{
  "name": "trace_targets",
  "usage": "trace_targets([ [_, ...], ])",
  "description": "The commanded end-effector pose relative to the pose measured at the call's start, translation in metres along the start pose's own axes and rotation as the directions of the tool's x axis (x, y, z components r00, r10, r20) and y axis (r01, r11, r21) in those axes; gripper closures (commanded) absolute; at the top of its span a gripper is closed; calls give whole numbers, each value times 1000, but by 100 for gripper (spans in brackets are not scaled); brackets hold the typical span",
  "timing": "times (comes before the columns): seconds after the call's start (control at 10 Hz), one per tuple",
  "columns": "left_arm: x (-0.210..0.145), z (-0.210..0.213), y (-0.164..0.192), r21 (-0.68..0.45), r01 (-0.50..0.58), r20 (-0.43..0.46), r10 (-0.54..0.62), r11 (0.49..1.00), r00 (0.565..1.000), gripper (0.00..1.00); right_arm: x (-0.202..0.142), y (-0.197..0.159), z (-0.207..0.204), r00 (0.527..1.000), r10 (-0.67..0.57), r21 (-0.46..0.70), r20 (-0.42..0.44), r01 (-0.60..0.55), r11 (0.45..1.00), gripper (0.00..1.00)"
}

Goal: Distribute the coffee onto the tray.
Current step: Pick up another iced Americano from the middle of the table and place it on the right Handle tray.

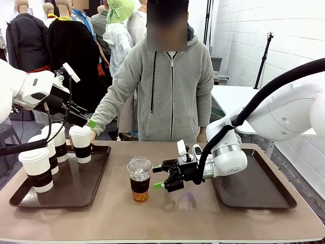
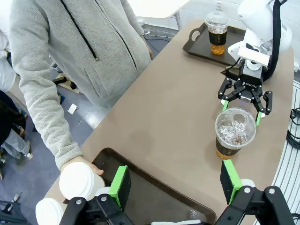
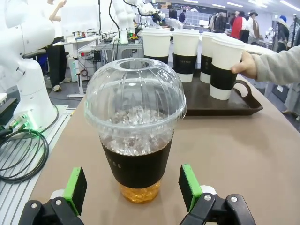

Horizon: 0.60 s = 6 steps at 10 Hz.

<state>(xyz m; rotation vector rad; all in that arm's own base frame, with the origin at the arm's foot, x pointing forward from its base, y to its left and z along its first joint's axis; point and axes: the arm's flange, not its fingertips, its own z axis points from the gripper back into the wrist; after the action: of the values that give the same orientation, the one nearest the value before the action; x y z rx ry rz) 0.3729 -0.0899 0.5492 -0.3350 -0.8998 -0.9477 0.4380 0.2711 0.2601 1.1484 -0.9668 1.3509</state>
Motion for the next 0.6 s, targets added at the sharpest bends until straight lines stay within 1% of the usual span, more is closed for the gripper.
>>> trace_targets([
  [0.0, -3, -1, 3, -8, 12, 4, -12, 1000, 1000, 0, -1, -5, -14, 1000, 7, -10, 24, -7, 1000, 0],
  [0.5, -3, -1, 3, -8, 12, 4, -12, 1000, 1000, 0, -1, -12, -32, 1000, -2, 43, 3, 2, 999, 0],
])
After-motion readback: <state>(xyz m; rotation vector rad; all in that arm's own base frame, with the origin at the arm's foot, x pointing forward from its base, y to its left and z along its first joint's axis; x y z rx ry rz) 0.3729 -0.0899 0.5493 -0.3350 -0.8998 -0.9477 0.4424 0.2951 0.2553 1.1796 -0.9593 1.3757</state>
